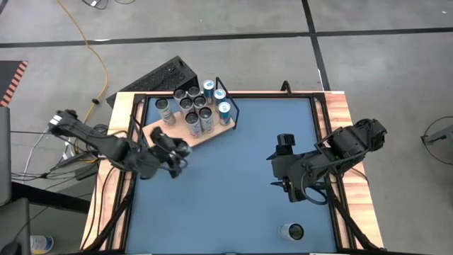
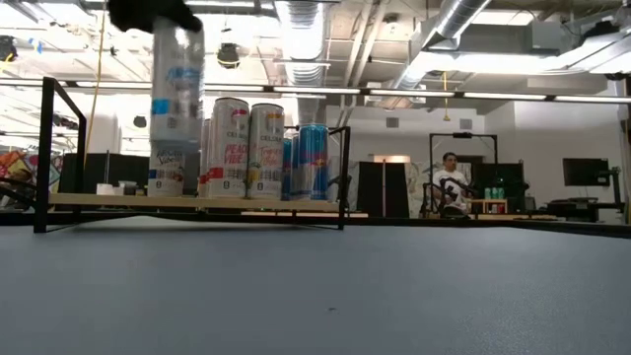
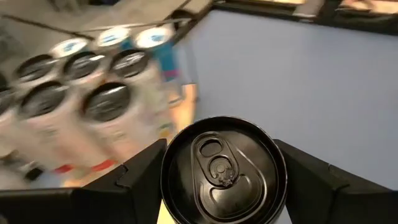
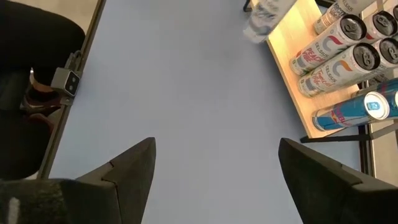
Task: Place canned beverage on shelf
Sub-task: Put the left white and blue soda can on the shelf aligned with the other white and blue soda can
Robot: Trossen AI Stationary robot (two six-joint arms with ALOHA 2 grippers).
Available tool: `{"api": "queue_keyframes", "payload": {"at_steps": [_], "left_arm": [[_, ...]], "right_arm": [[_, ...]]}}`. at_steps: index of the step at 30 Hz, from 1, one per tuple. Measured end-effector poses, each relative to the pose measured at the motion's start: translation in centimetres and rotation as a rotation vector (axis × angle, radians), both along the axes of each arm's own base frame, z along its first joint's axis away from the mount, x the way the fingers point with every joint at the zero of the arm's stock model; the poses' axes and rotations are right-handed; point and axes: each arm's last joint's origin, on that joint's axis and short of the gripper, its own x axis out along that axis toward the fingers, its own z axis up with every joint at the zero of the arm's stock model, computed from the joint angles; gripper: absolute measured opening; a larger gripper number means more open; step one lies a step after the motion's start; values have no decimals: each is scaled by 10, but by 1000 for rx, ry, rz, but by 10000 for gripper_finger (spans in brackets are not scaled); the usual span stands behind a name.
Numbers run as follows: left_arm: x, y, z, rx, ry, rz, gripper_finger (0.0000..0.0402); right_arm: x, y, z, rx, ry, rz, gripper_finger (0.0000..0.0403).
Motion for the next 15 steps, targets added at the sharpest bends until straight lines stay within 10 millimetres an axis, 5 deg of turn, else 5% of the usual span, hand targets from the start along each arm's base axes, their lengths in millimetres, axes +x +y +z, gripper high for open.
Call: {"api": "queue_keyframes", "payload": {"at_steps": [8, 15], "left_arm": [[-47, 42, -1, -8, -81, 124, 236], [-48, 66, -3, 25, 10, 139, 236]], "right_arm": [[0, 0, 0, -2, 0, 1, 321], [0, -1, 0, -6, 1, 5, 321]]}}
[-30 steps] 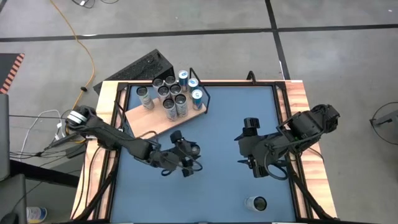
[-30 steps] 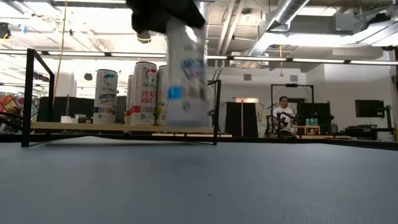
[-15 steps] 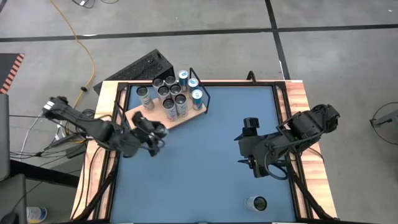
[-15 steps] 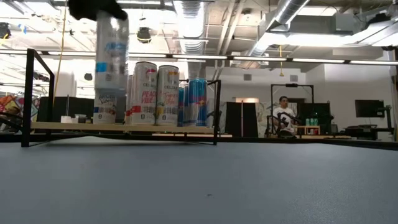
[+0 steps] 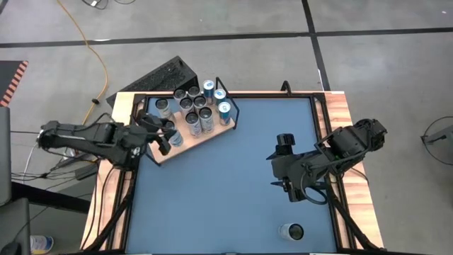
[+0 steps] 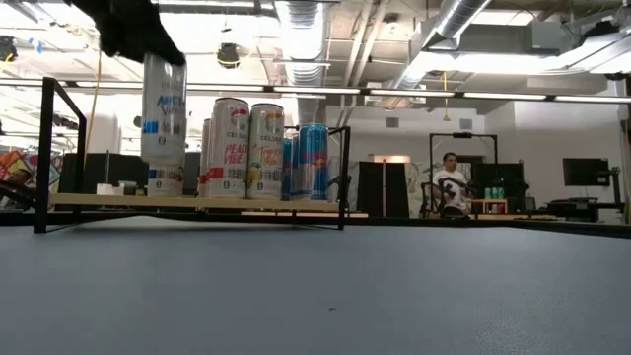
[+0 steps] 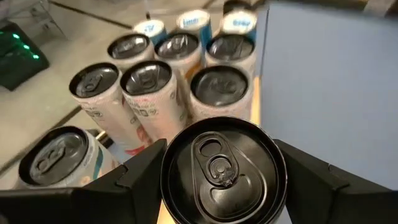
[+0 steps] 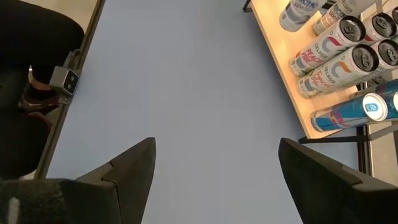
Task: Place canned beverage on shelf
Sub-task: Put the left white and blue soda can on the shelf aligned with the other white and blue soda can
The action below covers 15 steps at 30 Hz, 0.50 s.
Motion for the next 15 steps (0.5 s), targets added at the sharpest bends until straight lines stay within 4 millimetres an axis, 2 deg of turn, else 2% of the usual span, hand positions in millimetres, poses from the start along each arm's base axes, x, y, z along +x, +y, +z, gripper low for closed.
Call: {"api": "queue_keyframes", "payload": {"at_steps": [9, 15], "left_arm": [[4, 28, -6, -14, 130, -67, 236], [0, 38, -4, 53, 13, -129, 236]], "right_arm": [[0, 0, 0, -7, 1, 9, 321], [0, 1, 0, -6, 1, 11, 321]]}}
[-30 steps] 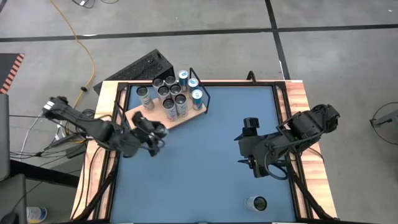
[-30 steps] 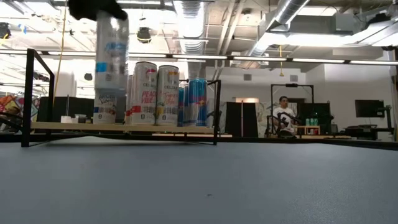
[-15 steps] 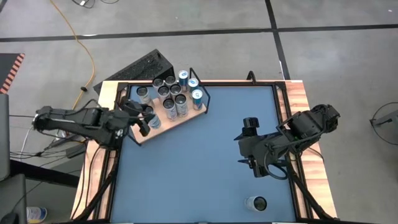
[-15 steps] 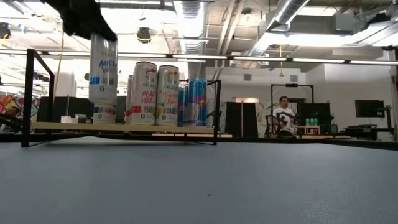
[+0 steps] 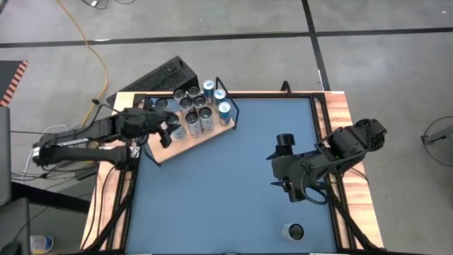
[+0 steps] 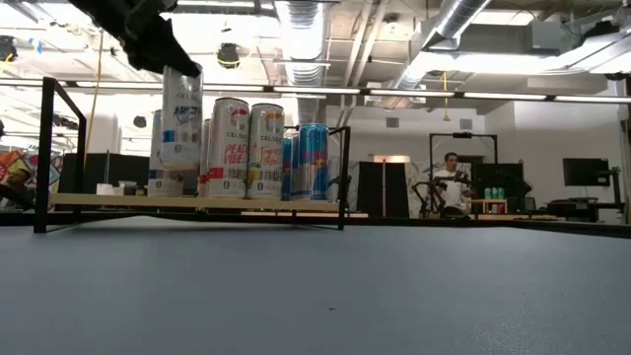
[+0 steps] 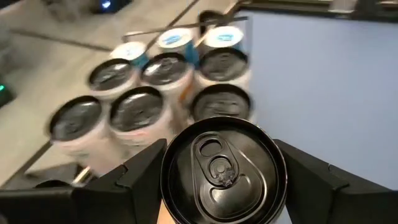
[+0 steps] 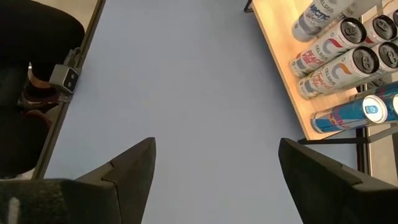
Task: Place canned beverage on shelf
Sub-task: Put the left white and blue soda can on the shelf aligned with the other white and blue soda can
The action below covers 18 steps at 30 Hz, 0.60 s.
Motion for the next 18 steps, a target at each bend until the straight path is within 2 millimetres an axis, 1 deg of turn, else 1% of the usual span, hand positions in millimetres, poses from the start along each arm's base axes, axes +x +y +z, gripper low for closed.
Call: {"api": "queue_keyframes", "payload": {"at_steps": [2, 4, 6, 12, 18], "left_arm": [[-4, 1, -8, -8, -2, -14, 236], [-10, 2, -21, -31, 23, 10, 236], [-15, 3, -28, -37, 29, 31, 236], [-24, 4, -32, -17, -7, 86, 236], [-24, 8, -33, -7, 15, 98, 236]], "right_arm": [[0, 0, 0, 4, -1, -6, 321], [0, 0, 0, 10, -1, -13, 321], [0, 0, 0, 11, -1, -13, 321], [1, -3, 0, 6, -1, -17, 321], [4, -7, 0, 1, 0, -31, 321]]}}
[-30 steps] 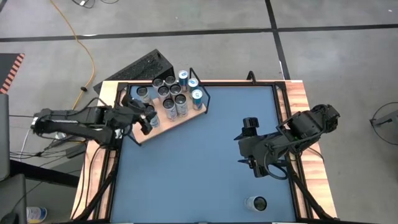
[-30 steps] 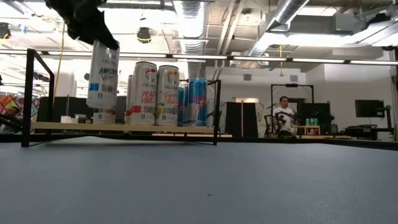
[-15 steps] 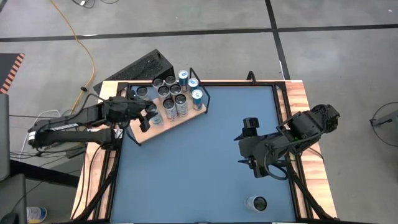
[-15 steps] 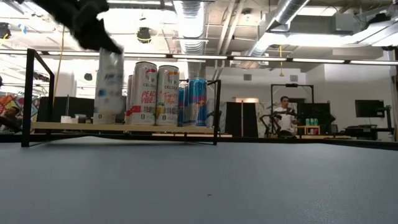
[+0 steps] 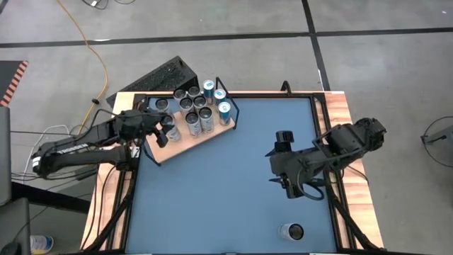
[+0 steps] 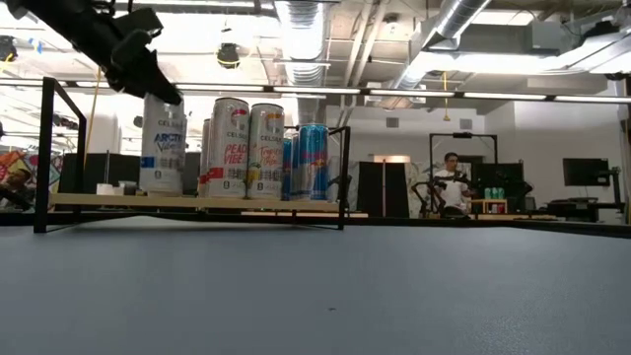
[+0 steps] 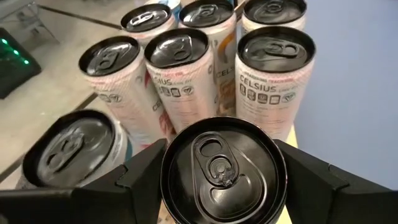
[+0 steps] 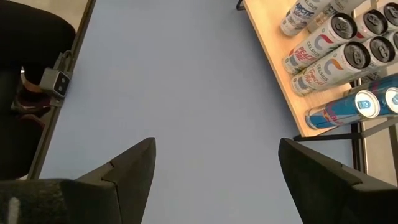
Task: Place canned beverage on shelf
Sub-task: Put the left white and blue soda can on the shelf aligned with the other white and blue soda can
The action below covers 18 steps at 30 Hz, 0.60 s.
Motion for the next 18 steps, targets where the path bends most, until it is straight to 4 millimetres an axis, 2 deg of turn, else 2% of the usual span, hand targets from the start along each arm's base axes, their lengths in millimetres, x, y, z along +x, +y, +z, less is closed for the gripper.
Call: {"api": "queue_keyframes", "payload": {"at_steps": [14, 18], "left_arm": [[9, 15, -6, -37, 42, 32, 236], [9, 15, -5, -42, 36, 13, 273]], "right_arm": [[2, -4, 0, -1, 1, -15, 321], [2, -4, 0, 0, 1, -14, 321]]}}
